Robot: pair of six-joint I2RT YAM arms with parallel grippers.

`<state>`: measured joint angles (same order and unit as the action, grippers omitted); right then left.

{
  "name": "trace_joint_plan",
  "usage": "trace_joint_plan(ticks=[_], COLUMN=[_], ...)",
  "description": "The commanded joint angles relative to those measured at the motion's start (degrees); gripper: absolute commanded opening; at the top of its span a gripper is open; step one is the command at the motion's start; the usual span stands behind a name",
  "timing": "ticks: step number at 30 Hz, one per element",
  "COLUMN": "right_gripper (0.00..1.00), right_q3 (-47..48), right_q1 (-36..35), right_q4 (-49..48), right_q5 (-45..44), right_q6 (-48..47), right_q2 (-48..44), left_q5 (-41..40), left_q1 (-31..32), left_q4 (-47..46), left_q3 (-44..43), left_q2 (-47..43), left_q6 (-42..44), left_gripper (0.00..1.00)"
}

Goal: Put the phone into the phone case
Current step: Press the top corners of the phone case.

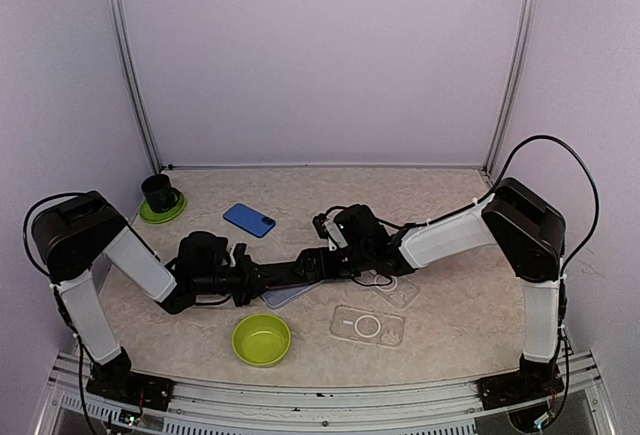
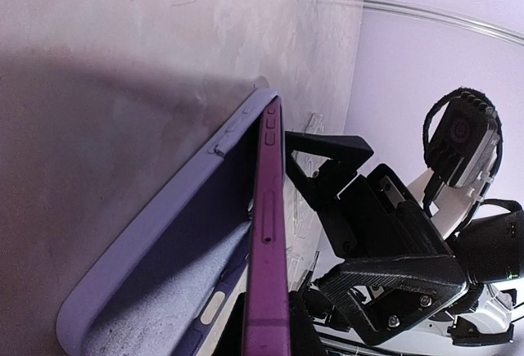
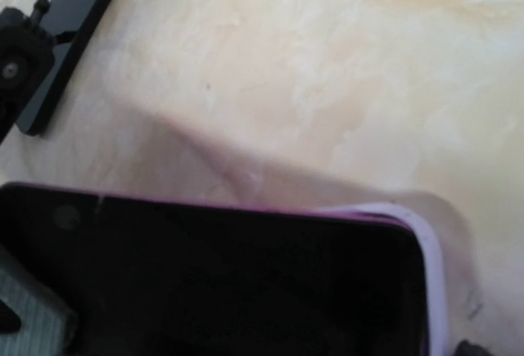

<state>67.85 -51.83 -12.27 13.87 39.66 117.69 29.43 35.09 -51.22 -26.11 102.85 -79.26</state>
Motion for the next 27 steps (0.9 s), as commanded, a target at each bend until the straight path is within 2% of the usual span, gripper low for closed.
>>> trace_joint_plan(ticks=[1,22,27], right_gripper=[0.99,0.97,0.98], right_q3=[-0.97,0.37,0.81], right_q1=[-5.21,-5.15,-4.01], right_q4=[-1.39,-4.1,-1.75], right_q5=[11.39,22.46,21.07], right_q6=[1.68,3.48,1.79], right_q2=[0.06,1.55,-0.1], left_q5=[-2.05,-2.19,-0.69], left_q1=[2.49,3.86,3.45], left_q4=[2.58,-5.45,-7.16], left_q3=[1.72,0.91,0.3], left_q2=[4.3,11.0,11.27], left_q6=[-4.09,-5.08,-3.45], left_gripper=[0.0,0.0,0.0])
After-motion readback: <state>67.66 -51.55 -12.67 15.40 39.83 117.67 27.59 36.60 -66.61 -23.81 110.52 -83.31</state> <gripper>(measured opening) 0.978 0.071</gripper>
